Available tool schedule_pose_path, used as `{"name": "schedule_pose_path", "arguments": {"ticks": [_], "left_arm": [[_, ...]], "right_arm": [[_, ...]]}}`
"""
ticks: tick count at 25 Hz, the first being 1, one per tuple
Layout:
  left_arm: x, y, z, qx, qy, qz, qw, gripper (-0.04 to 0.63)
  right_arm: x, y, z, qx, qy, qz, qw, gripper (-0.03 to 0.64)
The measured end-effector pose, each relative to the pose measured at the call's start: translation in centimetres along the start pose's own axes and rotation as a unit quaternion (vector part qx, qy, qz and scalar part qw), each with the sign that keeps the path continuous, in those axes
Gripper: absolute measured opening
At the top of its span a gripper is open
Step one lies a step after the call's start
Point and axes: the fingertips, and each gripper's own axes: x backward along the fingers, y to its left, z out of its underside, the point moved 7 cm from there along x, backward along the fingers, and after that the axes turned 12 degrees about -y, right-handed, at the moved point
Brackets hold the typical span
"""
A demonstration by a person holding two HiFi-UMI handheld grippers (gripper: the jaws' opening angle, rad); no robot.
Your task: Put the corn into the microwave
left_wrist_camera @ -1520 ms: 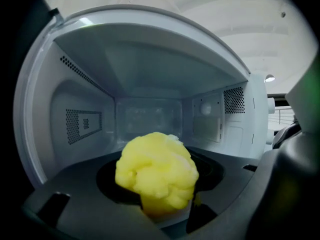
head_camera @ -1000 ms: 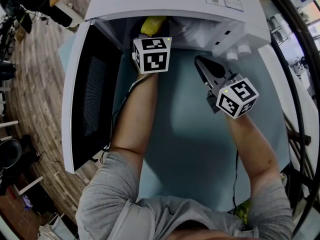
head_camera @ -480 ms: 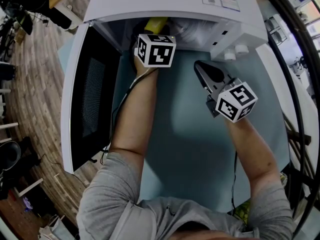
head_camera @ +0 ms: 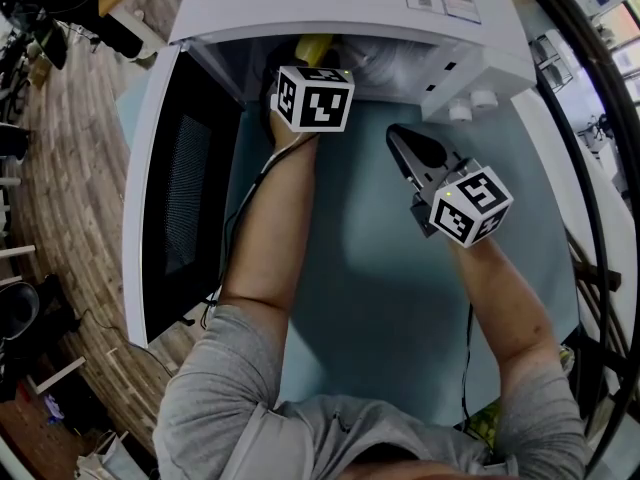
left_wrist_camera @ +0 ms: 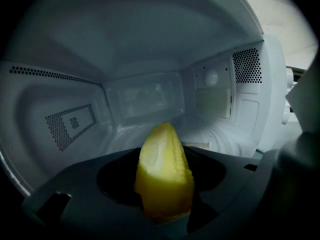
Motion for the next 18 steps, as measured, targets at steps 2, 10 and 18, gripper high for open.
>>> {"name": "schedule_pose_path", "arguments": {"ticks": [2,10,18], "left_arm": [[-0.01,0.03,0.05,0.002,0.0,0.001,1.0,0.268],[0.19,-0.11,0.03,-0.011,-0.012,-0.009,0.9998,0.269],[0.66,-0.21,0.06,0.006,-0.029,-0.006,0.9995,0.32]], "right_arm": [[0.02,0.01,-0.07,0.0,0.0,0.001,1.0,0.018],[0.14,0.34,-0.35,0.003,-0.004,0.002,1.0,0.018],[0.99,0.59,-0.58,0.006,0.004,0.006,1.0,0.018]]}}
